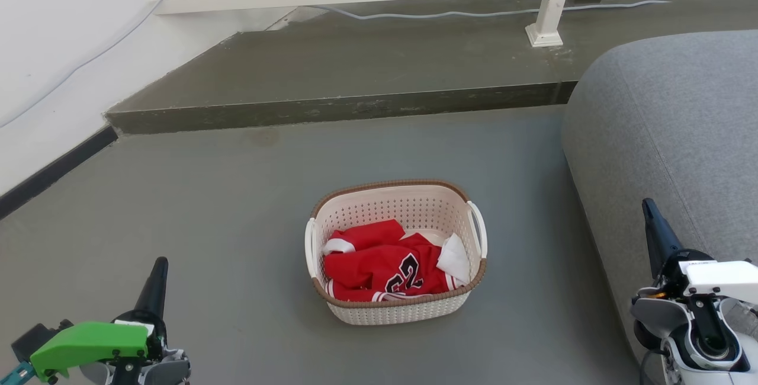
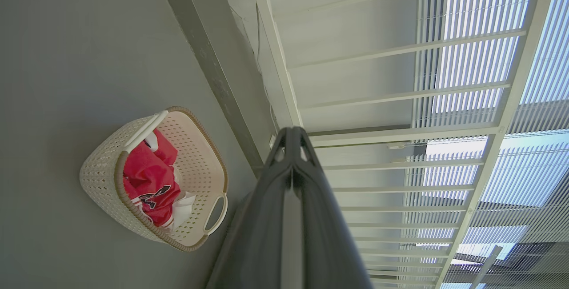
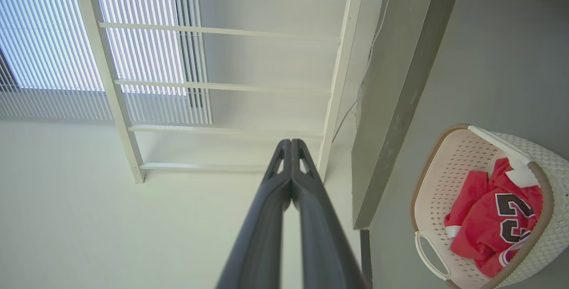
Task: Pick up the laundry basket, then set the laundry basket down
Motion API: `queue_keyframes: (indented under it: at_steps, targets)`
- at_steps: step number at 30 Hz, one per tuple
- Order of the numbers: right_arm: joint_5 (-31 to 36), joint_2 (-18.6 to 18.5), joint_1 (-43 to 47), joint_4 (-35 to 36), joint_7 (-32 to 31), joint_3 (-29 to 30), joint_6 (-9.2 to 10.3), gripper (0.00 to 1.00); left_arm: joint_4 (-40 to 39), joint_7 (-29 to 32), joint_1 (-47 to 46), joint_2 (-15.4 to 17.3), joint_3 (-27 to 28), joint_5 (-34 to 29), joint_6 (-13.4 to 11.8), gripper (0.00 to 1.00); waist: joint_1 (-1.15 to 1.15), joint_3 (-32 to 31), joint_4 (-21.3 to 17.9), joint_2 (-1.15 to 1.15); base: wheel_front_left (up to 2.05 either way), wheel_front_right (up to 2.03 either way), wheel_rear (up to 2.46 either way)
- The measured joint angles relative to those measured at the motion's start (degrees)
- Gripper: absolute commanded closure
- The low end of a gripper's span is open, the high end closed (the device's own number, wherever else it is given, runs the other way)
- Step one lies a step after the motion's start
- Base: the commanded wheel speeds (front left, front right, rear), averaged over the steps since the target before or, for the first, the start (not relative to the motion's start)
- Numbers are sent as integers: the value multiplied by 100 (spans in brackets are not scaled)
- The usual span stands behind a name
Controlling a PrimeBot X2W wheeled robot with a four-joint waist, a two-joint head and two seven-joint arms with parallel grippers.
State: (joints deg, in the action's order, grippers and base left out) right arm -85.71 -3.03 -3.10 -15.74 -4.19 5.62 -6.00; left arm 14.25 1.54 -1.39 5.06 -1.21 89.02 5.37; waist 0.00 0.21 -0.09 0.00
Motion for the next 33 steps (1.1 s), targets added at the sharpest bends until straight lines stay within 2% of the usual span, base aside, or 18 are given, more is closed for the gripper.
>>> queue_keyframes:
  at_steps: [11, 33]
  targets:
    - [-613, 63, -8, -7, -166, 167, -55, 100, 57, 144, -102, -15, 149, 621, 118, 100, 0, -4, 7, 0, 0, 0, 0]
    - [-613, 70, -21, -8, -166, 175, -55, 100, 110, 145, -121, -19, 164, 636, 120, 100, 0, -5, 8, 0, 0, 0, 0]
